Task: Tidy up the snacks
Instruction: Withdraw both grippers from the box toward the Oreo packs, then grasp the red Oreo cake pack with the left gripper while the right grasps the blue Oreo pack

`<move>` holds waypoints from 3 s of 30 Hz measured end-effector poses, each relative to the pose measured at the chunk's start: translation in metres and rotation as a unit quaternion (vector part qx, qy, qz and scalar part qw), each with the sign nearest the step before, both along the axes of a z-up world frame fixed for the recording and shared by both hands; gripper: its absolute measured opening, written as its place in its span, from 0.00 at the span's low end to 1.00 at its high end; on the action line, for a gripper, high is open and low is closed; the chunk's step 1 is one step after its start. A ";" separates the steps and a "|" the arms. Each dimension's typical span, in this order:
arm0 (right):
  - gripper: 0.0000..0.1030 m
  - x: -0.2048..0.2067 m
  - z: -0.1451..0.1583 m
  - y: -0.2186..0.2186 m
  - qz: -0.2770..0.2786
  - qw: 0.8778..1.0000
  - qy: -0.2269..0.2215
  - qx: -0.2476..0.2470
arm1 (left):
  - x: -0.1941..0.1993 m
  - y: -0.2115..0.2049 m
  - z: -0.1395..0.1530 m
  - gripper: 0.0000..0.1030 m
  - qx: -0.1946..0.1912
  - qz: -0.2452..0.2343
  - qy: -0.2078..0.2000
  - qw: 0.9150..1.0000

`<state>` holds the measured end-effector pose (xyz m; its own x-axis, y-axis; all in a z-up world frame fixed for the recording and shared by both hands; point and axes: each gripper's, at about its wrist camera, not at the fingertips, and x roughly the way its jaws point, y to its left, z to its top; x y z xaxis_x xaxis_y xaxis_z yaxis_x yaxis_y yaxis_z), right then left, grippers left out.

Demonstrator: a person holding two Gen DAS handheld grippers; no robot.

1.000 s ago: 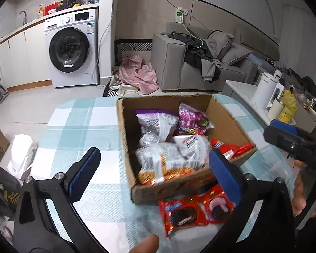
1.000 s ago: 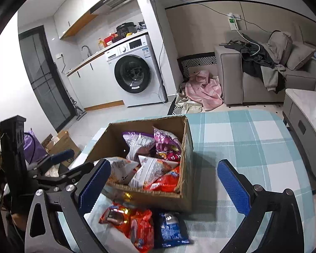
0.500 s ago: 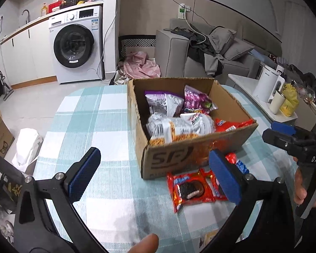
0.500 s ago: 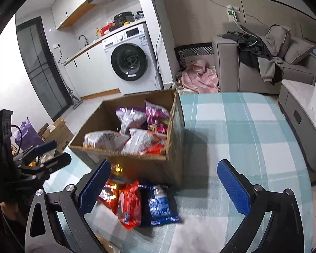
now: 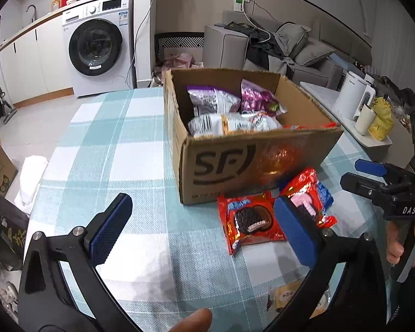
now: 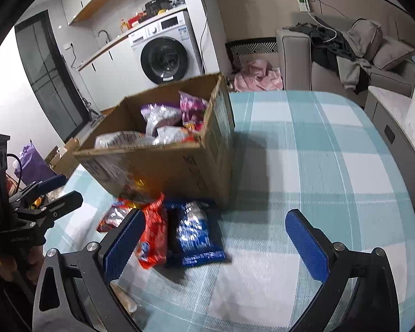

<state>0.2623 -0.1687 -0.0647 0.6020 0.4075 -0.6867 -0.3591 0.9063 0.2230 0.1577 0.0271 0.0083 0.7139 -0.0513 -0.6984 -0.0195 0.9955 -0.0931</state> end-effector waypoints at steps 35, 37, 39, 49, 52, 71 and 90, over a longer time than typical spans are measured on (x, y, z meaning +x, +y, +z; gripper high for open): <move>1.00 0.023 -0.046 0.025 0.049 0.996 0.055 -0.049 | 0.043 -0.040 -0.056 0.97 -0.008 -0.053 0.080 0.995; 1.00 0.024 -0.046 0.025 0.047 0.996 0.054 -0.052 | 0.043 -0.041 -0.057 0.97 -0.013 -0.056 0.080 0.995; 1.00 0.025 -0.045 0.023 0.042 0.996 0.056 -0.051 | 0.045 -0.043 -0.060 0.97 -0.016 -0.056 0.084 0.995; 1.00 0.024 -0.045 0.004 0.020 0.997 0.060 -0.047 | 0.054 -0.045 -0.070 0.97 -0.006 -0.037 0.099 0.994; 1.00 0.023 -0.045 0.005 0.028 0.996 0.060 -0.052 | 0.054 -0.043 -0.068 0.97 0.002 -0.030 0.096 0.995; 0.73 0.024 -0.044 0.004 0.025 0.997 0.047 -0.051 | 0.048 -0.041 -0.073 0.76 -0.014 -0.044 0.090 0.995; 0.46 0.007 -0.040 -0.002 0.026 0.999 0.042 -0.017 | 0.031 -0.033 -0.063 0.45 -0.041 -0.056 0.072 0.995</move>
